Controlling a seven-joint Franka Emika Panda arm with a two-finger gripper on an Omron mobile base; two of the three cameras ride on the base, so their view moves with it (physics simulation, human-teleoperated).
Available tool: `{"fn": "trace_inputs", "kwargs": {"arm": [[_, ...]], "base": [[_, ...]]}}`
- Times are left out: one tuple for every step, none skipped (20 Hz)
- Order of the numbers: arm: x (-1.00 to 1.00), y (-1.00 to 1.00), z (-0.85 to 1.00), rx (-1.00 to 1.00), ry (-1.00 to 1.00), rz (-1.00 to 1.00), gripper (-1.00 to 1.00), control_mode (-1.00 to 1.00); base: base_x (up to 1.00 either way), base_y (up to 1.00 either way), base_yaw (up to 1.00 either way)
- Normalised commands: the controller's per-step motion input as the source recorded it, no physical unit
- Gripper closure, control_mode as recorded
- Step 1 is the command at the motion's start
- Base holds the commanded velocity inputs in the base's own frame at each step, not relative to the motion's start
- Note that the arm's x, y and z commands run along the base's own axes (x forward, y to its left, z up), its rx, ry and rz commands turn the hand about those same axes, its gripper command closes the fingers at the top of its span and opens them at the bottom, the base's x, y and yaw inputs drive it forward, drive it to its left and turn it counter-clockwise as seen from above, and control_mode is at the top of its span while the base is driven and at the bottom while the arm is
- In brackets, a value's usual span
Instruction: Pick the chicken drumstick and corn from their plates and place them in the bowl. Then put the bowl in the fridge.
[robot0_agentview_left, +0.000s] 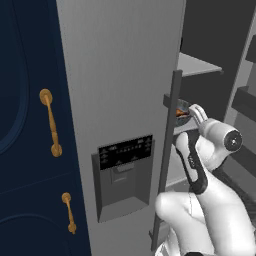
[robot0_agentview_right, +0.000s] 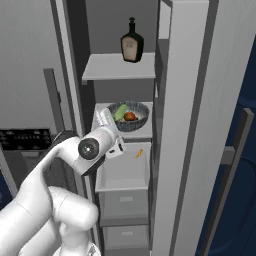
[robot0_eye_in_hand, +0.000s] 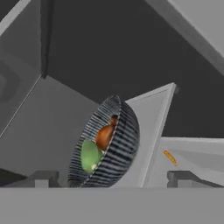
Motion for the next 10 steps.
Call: {"fn": "trace_inputs", "kwargs": {"arm": [[-0.89, 0.04, 1.0, -0.02, -0.08, -0.13, -1.0, -1.0], [-0.86, 0.0, 1.0, -0.01, -0.03, -0.11, -1.0, -1.0], [-0.82, 0.0, 1.0, 0.0, 0.0, -0.11, -1.0, -1.0], [-0.56, 0.01, 1.0, -0.02, 0.0, -0.14, -1.0, -1.0], [-0.51, 0.0, 1.0, -0.02, 0.01, -0.14, -1.0, -1.0], [-0.67, 0.0, 1.0, -0.01, 0.09, -0.12, -1.0, -1.0], [-0.68, 0.0, 1.0, 0.0, 0.2, -0.08, -1.0, -1.0], [-0.71, 0.0, 1.0, 0.0, 0.27, -0.02, -1.0, -1.0], [-0.61, 0.0, 1.0, 0.0, 0.49, 0.0, -1.0, -1.0], [-0.63, 0.0, 1.0, 0.0, 0.6, 0.0, -1.0, -1.0]], "base": [[0.0, 0.0, 0.0], [0.0, 0.0, 0.0], [0.0, 0.0, 0.0], [0.0, 0.0, 0.0], [0.0, 0.0, 0.0], [0.0, 0.0, 0.0], [0.0, 0.0, 0.0], [0.0, 0.0, 0.0], [0.0, 0.0, 0.0], [0.0, 0.0, 0.0]]}}
